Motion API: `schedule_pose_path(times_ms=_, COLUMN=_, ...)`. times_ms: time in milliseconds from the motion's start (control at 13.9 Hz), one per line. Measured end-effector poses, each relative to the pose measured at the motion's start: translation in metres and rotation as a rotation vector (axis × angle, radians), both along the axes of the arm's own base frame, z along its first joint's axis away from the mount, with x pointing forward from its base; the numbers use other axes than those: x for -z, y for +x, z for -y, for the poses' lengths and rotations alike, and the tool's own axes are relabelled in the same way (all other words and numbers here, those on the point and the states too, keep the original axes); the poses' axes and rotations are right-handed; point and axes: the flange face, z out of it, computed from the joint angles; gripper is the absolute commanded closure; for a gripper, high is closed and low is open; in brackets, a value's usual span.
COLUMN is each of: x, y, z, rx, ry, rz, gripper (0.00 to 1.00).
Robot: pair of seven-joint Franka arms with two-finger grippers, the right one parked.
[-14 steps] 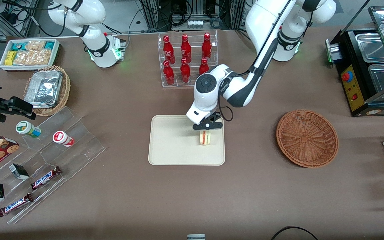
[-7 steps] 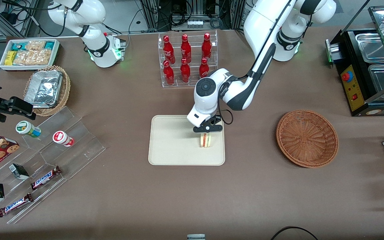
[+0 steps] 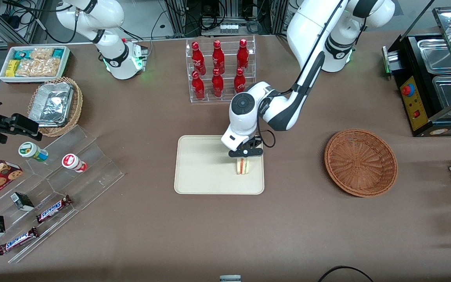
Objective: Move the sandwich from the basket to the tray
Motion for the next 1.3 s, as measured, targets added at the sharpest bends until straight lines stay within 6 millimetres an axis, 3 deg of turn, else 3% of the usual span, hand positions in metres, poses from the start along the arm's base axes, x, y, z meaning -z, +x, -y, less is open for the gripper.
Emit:
schedule_pose_path(times_ms=216, x=-0.02, y=0.009, z=-0.002, rx=-0.033, ry=-0.006, rz=0.013, gripper=0.0)
schedule_pose_path(times_ms=288, x=-0.041, y=0.013, z=-0.003, rx=-0.063, ry=-0.006, rz=0.018, gripper=0.0)
schedule_pose_path(times_ms=505, x=-0.13, y=0.023, z=-0.026, rx=-0.147, ry=-0.017, rz=0.048, gripper=0.0)
schedule_pose_path(times_ms=649, x=-0.179, y=0.032, z=-0.055, rx=-0.213, ry=-0.023, rz=0.066, gripper=0.0)
schedule_pose_path(times_ms=937, x=-0.244, y=0.05, z=-0.124, rx=-0.326, ry=-0.012, rz=0.076, gripper=0.0)
schedule_pose_path(times_ms=1153, x=-0.305, y=0.048, z=-0.187, rx=-0.332, ry=0.002, rz=0.07, gripper=0.0)
schedule_pose_path(times_ms=1297, x=-0.334, y=0.045, z=-0.233, rx=-0.3, ry=0.011, rz=0.045, gripper=0.0)
